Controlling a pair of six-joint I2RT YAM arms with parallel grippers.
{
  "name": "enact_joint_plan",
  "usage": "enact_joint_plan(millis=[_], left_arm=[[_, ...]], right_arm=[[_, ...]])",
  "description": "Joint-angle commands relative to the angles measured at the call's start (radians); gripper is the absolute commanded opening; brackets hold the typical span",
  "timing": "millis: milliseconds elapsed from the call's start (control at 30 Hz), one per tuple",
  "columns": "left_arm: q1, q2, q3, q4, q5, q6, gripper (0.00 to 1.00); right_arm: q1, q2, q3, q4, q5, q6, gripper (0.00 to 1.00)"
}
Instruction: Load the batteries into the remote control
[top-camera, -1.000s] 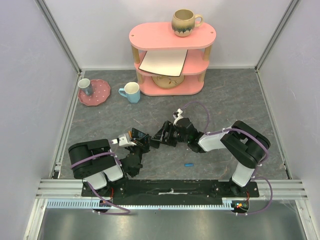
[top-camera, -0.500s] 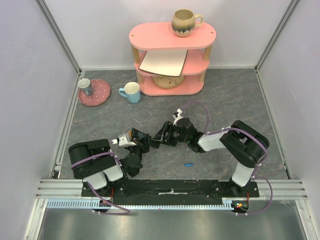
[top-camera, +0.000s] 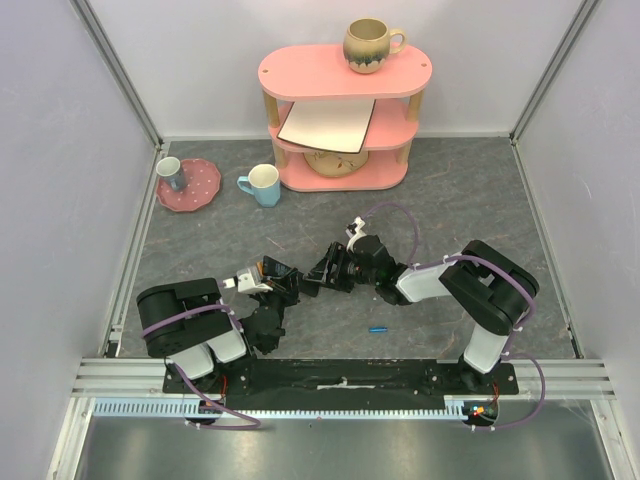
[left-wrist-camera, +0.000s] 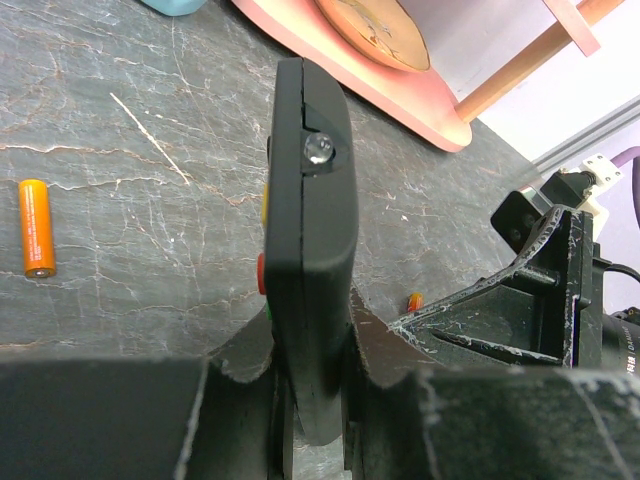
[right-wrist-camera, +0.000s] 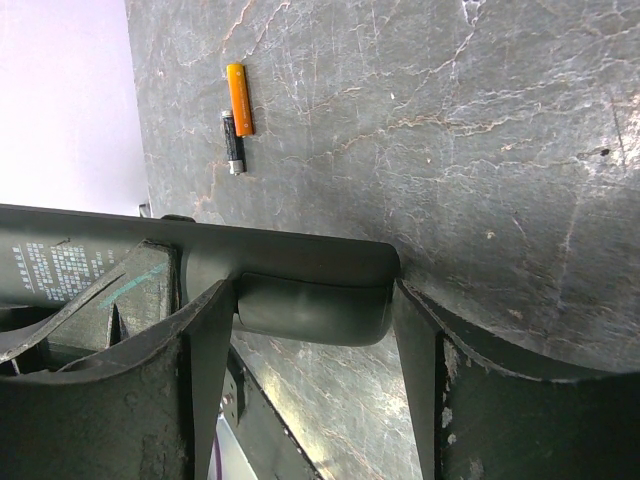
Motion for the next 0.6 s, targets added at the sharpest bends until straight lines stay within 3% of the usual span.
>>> enact_joint_plan(millis=[0,400,567], left_arm=[[-0.017,0.019,-0.098,0.127,0.013,0.093,0.02],[-0.019,0.015,-0.099,0.127,0.012,0.096,0.02],[-0.017,0.013,-0.102,0.125,0.012,0.096,0.02]], right_arm=[[0.012,0.026,0.013,-0.037,-0.007,-0.019,0.69],[0.011,0.007,0.010,-0.045,-0.003,-0.021,0.69],[0.011,-0.033,-0.007,-0.023,0.016,-0.013,0.74]])
